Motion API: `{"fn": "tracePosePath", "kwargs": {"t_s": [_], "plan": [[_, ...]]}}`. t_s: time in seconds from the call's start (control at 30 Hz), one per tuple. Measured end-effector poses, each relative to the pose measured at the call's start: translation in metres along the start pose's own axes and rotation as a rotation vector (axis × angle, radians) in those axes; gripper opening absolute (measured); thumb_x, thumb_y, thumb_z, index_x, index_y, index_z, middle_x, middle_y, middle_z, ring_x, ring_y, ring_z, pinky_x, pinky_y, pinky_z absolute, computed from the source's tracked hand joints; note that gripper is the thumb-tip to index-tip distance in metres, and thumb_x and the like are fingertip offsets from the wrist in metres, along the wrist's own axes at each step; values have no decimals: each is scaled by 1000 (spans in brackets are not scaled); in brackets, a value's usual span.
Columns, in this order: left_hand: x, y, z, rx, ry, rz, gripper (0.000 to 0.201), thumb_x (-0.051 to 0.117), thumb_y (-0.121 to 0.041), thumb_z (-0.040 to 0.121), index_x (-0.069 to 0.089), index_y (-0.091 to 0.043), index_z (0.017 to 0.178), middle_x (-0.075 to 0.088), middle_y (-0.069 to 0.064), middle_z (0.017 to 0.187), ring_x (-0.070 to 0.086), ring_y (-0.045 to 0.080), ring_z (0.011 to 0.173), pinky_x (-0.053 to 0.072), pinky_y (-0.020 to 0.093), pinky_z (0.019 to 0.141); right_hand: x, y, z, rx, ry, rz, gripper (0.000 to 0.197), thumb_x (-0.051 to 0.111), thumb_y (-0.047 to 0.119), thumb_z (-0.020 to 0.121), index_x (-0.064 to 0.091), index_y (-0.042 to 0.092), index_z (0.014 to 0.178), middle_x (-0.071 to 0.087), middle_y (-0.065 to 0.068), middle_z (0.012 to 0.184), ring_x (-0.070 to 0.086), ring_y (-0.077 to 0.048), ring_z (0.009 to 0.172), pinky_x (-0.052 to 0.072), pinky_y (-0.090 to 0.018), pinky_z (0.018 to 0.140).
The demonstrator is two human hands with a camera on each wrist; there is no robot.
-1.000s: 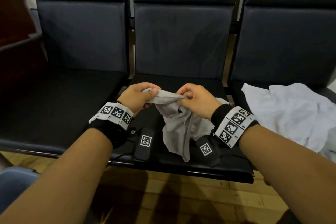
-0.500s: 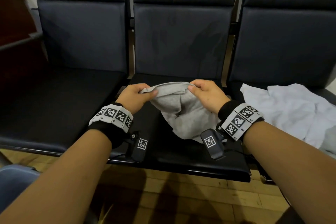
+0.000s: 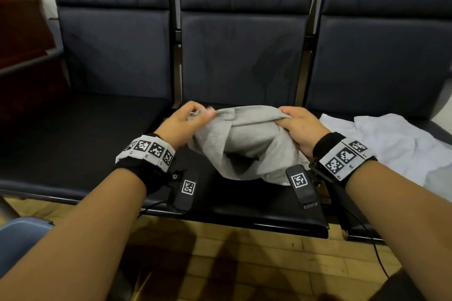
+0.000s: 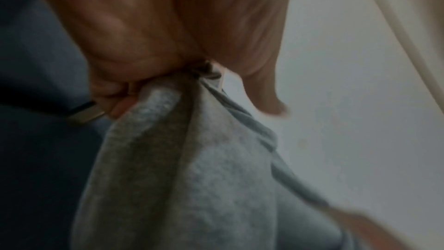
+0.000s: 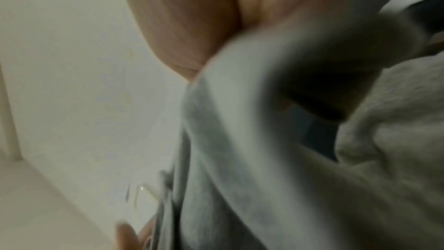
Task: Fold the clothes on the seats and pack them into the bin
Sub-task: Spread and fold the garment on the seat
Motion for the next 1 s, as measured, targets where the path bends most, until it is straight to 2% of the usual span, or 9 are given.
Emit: {"fn": "tracePosePath", "kwargs": {"t_s": [0.13, 0.27, 0.4, 0.53, 0.67, 0.77, 0.83, 0.87, 1.0], "plan": [[0, 3, -3, 11, 5, 553, 33, 79, -38, 70, 53, -21, 81, 61, -1, 81, 60, 17, 79, 48, 28, 64, -1, 18, -10, -21, 79, -25, 23, 68, 19, 89, 67, -3, 82, 61, -12, 77, 59, -18, 75, 47, -31, 71], [-18, 19, -2, -30, -62, 592, 8, 67, -18, 81, 60, -19, 78, 64, 3, 79, 63, 23, 78, 48, 29, 65, -19, 6, -8, 27, 152, -509, 22, 82, 31, 77, 71, 13, 70, 58, 1, 63, 51, -5, 59, 41, -20, 57], [-31, 35, 1, -96, -35, 420, 31, 58, 1, 83, 70, -27, 77, 71, 2, 76, 70, 20, 72, 60, 36, 74, -38, -15, -3, 74, 2, -520, 25, 65, 24, 92, 61, 6, 74, 54, -6, 66, 51, -15, 62, 41, -26, 58], [-20, 20, 9, -92, -15, 200, 27, 47, -10, 95, 67, -26, 102, 66, 1, 78, 62, 17, 66, 53, 26, 55, -43, -33, 8, 257, -112, -173, 28, 55, 30, 94, 70, 6, 96, 72, -15, 91, 68, -30, 84, 58, -40, 81], [-10, 3, 27, -207, 115, 82, 27, 39, -17, 100, 63, -29, 104, 59, 4, 62, 63, 21, 49, 44, 19, 41, -38, -29, 20, 383, -201, 286, 21, 46, 13, 102, 62, 6, 92, 70, -13, 84, 69, -23, 69, 61, -38, 59], [-8, -21, 47, -325, 167, -253, 26, 38, -14, 102, 58, -14, 119, 72, 23, 90, 72, 36, 82, 61, 32, 61, -45, -8, 46, 324, -261, 272, 21, 46, 12, 102, 64, 1, 100, 68, -16, 95, 69, -28, 82, 59, -36, 70], [-13, -41, 73, -316, 141, -374, 30, 34, -10, 103, 54, -8, 126, 66, 33, 106, 68, 41, 97, 59, 43, 77, -60, 10, 76, 248, -313, 165, 23, 54, 19, 95, 69, 3, 103, 69, -23, 106, 67, -39, 99, 56, -49, 87], [-16, -53, 87, -290, 109, -390, 33, 32, -8, 103, 52, -8, 128, 64, 33, 110, 66, 42, 100, 57, 45, 80, -69, 20, 95, 201, -322, 109, 22, 56, 23, 90, 71, 8, 95, 69, -24, 106, 67, -41, 99, 55, -51, 89], [-34, -119, 141, -121, -11, -367, 31, 34, -5, 101, 53, -21, 120, 65, 8, 107, 65, 24, 90, 50, 44, 91, -97, 115, 126, -32, -395, -144, 21, 47, 16, 93, 63, 15, 79, 62, -11, 84, 57, -25, 80, 42, -32, 69]]}}
Point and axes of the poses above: each hand's wrist, its own z-axis towards the middle knuckle, its own x-axis out of the palm, y = z × x, the point moved 3 cm from there along z, towards the middle knuckle
